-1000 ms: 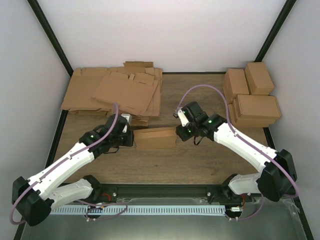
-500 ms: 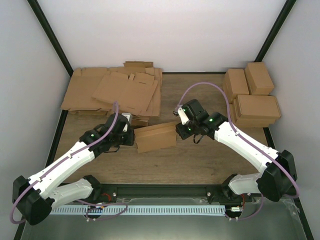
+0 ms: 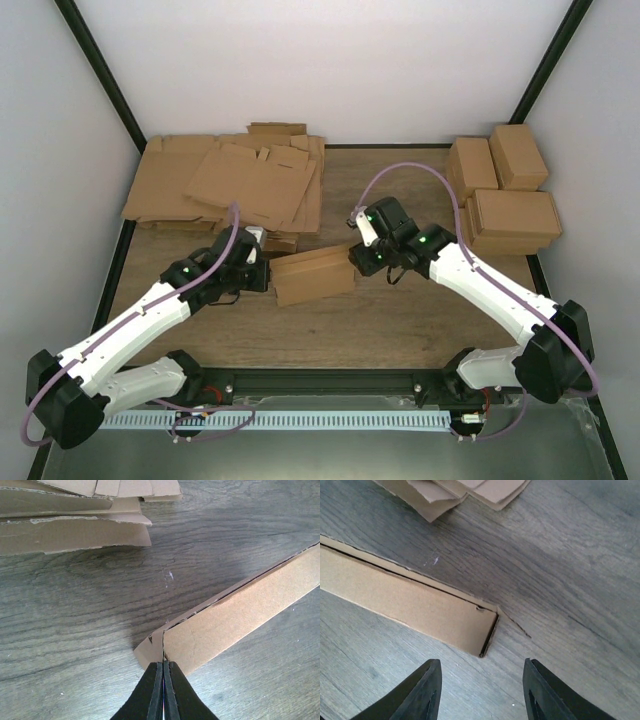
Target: Fold the paper box
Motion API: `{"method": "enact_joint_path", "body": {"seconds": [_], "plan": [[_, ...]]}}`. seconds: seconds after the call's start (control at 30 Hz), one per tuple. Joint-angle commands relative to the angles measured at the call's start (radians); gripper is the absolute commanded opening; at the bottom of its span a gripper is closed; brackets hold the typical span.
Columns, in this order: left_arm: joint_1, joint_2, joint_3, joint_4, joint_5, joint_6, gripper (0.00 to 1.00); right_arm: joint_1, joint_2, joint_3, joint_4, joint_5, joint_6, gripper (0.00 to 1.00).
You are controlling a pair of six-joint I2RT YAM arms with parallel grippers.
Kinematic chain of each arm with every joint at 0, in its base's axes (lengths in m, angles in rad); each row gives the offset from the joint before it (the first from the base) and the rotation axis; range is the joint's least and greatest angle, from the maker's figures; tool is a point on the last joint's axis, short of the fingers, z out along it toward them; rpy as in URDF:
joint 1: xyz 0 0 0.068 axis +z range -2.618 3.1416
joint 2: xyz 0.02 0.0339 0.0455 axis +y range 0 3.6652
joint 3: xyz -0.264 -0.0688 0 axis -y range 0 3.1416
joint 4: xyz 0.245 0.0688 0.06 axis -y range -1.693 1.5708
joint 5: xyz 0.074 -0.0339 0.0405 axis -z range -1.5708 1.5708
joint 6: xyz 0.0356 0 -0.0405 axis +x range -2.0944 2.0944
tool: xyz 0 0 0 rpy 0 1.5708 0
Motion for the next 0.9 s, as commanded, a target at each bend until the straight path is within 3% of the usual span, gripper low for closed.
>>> {"method": "enact_joint_path", "body": {"seconds": [0.0,0.2,0.47,0.87], "plan": [[0.002,-0.013,0.022,0.005,0.02,0.025,0.04,-0.011,-0.014,0.026,0.081,-0.031,-0.051,0.47],[0.002,-0.022,0.024,-0.003,-0.003,0.048,0.04,-0.087,-0.018,-0.033,0.152,-0.177,-0.099,0.41],[0.002,-0.022,0.021,0.005,0.002,0.068,0.04,-0.124,-0.038,-0.072,0.217,-0.168,-0.179,0.49],[0.002,-0.011,0.021,0.016,0.006,0.075,0.04,-0.125,0.044,-0.045,0.208,-0.199,-0.193,0.4]]}}
